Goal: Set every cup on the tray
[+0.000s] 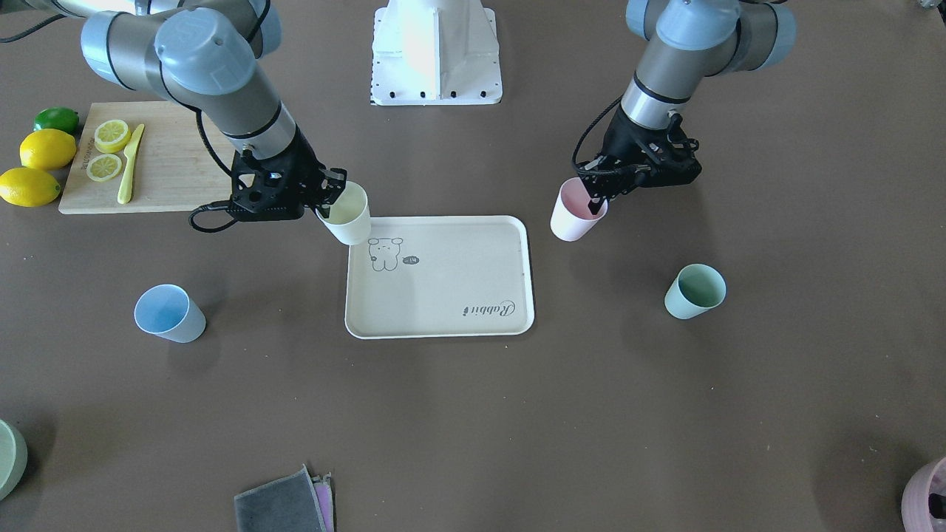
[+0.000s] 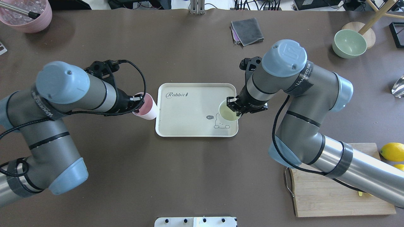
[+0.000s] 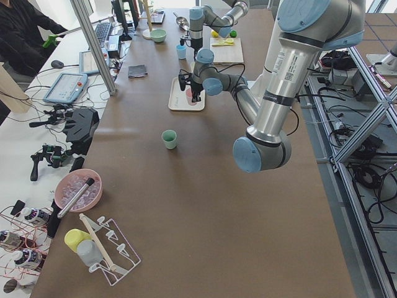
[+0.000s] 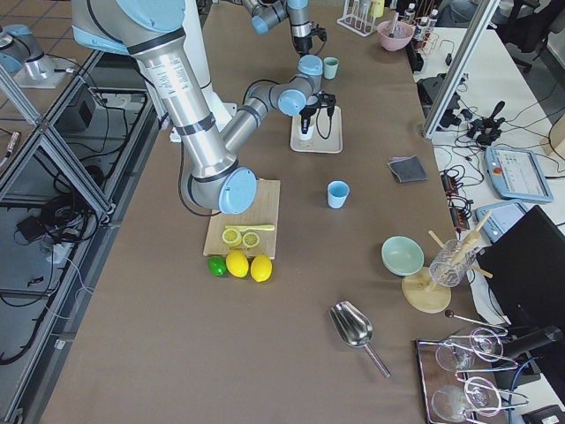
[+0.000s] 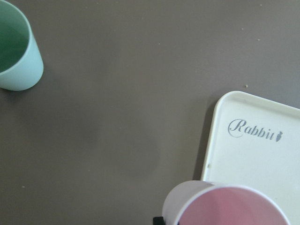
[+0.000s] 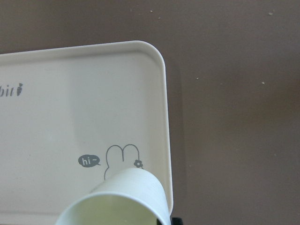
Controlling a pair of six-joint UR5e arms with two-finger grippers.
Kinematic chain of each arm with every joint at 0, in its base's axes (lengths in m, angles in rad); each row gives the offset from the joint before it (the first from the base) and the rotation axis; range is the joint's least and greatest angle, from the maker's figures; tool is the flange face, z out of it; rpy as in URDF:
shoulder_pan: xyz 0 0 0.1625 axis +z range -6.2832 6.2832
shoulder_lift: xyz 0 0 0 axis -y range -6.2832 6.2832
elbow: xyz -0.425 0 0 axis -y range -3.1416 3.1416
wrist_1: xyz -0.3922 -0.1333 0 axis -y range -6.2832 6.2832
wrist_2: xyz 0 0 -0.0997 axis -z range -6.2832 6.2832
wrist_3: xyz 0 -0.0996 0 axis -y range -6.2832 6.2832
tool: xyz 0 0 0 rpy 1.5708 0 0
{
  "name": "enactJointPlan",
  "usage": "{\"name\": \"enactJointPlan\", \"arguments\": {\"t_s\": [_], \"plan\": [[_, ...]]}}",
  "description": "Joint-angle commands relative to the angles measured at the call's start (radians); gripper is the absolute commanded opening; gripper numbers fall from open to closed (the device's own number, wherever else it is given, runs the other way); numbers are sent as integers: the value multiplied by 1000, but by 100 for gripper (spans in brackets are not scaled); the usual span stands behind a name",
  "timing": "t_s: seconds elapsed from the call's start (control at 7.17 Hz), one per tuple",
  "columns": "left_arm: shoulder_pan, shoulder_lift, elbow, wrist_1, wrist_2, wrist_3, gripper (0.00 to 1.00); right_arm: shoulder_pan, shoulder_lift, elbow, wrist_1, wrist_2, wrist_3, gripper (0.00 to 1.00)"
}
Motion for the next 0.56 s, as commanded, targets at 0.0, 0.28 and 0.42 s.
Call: {"name": "enactJointPlan", "arguments": {"t_s": [0.0, 0.28, 0.42], "plan": [[79, -94, 75, 9, 89, -52, 0, -11, 52, -72, 3, -17, 12, 0], [123, -129, 121, 9, 142, -80, 0, -11, 59, -112, 38, -31, 12, 0], [125, -131, 132, 7, 144, -78, 0, -14, 59, -144, 89, -31, 15, 0]]}}
